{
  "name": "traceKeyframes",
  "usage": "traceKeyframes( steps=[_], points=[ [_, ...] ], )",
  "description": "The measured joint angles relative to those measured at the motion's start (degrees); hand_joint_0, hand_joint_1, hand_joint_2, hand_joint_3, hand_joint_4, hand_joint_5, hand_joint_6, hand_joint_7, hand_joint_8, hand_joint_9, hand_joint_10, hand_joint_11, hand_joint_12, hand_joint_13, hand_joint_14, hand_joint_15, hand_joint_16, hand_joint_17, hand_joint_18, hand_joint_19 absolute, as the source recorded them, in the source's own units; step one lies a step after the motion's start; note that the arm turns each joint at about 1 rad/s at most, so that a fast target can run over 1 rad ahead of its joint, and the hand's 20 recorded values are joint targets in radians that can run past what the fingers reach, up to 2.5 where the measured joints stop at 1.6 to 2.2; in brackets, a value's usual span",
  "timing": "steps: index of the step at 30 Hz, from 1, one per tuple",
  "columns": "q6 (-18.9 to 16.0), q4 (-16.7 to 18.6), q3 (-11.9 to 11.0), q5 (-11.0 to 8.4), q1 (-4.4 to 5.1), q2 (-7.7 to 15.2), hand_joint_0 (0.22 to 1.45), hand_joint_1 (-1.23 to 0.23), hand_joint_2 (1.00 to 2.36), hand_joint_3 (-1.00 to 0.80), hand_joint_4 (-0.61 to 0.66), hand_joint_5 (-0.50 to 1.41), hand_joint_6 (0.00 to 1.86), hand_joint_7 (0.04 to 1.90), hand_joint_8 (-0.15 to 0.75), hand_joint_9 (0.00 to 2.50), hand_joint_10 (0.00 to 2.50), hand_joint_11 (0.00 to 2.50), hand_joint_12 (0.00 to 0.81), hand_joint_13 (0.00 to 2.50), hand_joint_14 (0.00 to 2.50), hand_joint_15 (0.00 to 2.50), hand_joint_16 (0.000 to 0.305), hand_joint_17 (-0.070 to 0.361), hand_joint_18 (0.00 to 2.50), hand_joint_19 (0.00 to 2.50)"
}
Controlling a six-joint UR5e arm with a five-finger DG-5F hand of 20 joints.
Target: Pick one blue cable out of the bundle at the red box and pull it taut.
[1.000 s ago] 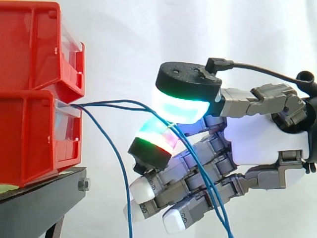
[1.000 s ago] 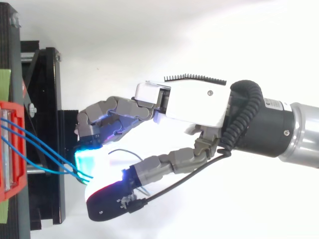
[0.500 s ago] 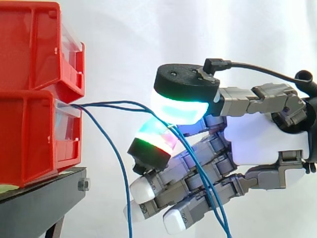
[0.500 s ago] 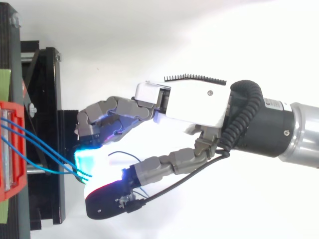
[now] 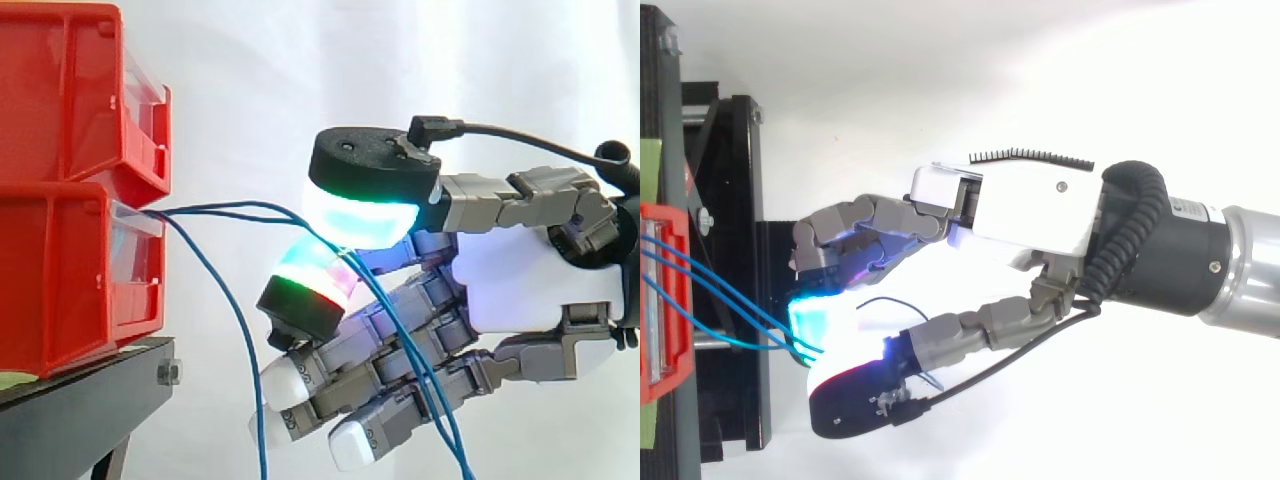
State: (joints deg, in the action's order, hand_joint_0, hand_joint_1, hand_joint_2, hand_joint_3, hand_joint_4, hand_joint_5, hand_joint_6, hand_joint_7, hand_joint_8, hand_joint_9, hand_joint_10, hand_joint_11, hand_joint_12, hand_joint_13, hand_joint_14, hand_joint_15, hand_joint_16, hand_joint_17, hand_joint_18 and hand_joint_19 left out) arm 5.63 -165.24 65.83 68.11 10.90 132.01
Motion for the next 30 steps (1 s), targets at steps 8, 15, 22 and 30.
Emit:
traceKeyframes(
  steps=[8,15,22,30],
  points=[
    [0.0,0.0,0.0,-0.01,0.00,0.0,0.65,-0.84,1.02,-0.15,0.31,-0.09,0.52,1.49,0.288,0.71,0.01,0.43,0.396,0.43,0.00,0.11,0.054,0.121,0.60,0.38],
    [0.0,0.0,0.0,0.00,0.00,0.0,0.64,-0.85,1.02,-0.19,0.61,-0.07,0.50,1.02,0.262,0.73,0.00,0.14,0.375,0.43,0.00,0.04,0.053,0.118,0.59,0.37],
    [0.0,0.0,0.0,0.00,0.00,0.0,0.65,-0.85,1.02,-0.19,0.62,-0.07,0.50,0.95,0.260,0.73,0.00,0.16,0.373,0.43,0.00,0.05,0.052,0.118,0.60,0.37],
    [0.0,0.0,0.0,0.00,0.00,0.0,0.53,-0.72,1.01,-0.41,0.52,-0.07,0.50,1.01,0.291,0.74,0.01,0.22,0.397,0.42,0.00,0.09,0.056,0.125,0.59,0.41]
  ],
)
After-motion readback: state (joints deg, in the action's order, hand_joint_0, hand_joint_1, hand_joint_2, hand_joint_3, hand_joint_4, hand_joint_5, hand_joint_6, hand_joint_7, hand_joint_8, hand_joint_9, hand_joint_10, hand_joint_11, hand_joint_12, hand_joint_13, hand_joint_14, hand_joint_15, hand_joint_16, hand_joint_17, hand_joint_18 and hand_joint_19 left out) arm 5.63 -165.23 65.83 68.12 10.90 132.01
